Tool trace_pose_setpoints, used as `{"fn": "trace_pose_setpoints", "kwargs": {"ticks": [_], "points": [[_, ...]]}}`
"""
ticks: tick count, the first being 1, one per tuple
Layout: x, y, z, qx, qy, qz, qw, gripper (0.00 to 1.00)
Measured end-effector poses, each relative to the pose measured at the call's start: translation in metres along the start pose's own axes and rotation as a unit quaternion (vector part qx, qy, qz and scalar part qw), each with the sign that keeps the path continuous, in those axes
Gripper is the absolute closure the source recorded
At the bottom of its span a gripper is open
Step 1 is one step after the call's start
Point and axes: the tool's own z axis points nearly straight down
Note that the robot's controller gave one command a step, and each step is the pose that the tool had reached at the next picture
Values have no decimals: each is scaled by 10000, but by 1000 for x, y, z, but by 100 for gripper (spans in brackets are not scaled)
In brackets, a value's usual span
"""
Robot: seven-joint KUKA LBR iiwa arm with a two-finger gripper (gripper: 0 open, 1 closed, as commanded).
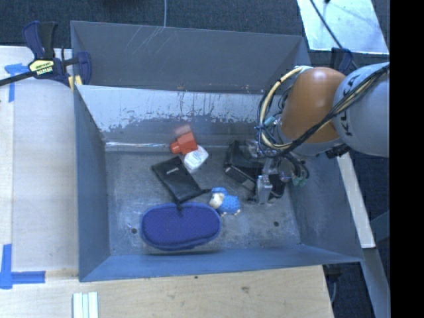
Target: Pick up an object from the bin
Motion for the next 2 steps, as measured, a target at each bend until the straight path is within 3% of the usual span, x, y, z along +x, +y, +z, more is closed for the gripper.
{"fn": "trace_pose_setpoints", "kwargs": {"ticks": [1, 2], "points": [[-2, 0, -5, 3, -27, -5, 10000, 100], [-8, 0, -145, 12, -42, -160, 9999, 100]]}}
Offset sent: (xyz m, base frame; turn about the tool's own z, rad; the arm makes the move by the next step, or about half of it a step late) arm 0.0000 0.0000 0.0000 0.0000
